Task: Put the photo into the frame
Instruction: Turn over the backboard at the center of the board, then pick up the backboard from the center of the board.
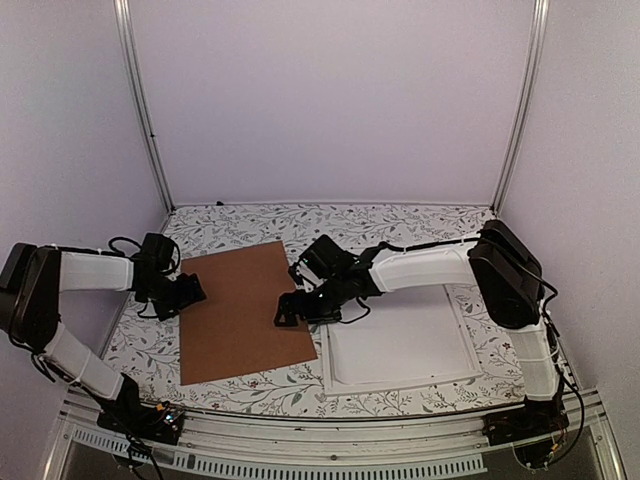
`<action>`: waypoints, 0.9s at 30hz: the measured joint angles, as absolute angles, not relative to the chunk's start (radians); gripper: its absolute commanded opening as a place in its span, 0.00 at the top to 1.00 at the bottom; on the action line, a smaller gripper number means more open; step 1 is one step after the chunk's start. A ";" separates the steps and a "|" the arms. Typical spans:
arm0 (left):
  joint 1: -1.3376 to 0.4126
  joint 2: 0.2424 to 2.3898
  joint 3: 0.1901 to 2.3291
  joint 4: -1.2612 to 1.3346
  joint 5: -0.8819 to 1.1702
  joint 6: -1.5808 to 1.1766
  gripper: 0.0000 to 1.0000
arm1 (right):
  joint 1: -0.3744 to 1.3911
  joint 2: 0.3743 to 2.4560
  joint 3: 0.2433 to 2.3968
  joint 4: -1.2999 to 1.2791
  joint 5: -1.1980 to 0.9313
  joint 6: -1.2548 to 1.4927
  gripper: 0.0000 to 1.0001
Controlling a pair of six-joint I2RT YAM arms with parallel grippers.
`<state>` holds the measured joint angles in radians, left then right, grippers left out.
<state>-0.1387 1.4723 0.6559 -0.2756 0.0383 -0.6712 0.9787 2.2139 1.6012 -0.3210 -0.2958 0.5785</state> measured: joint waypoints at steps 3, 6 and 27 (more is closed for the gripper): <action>-0.141 1.484 0.670 -0.290 0.039 -0.653 0.11 | 0.975 2.232 1.641 -0.343 -0.260 0.586 0.02; -0.141 1.486 0.672 -0.295 0.042 -0.637 0.11 | 0.966 2.252 1.673 -0.349 -0.233 0.589 0.01; -0.133 1.398 0.557 -0.175 0.112 -0.617 0.12 | 0.944 2.313 1.754 -0.337 -0.279 0.664 0.03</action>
<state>-0.1326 1.3979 0.5571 -0.1749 0.1120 -0.6170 0.9440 2.3127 1.7538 -0.3370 -0.2787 0.6640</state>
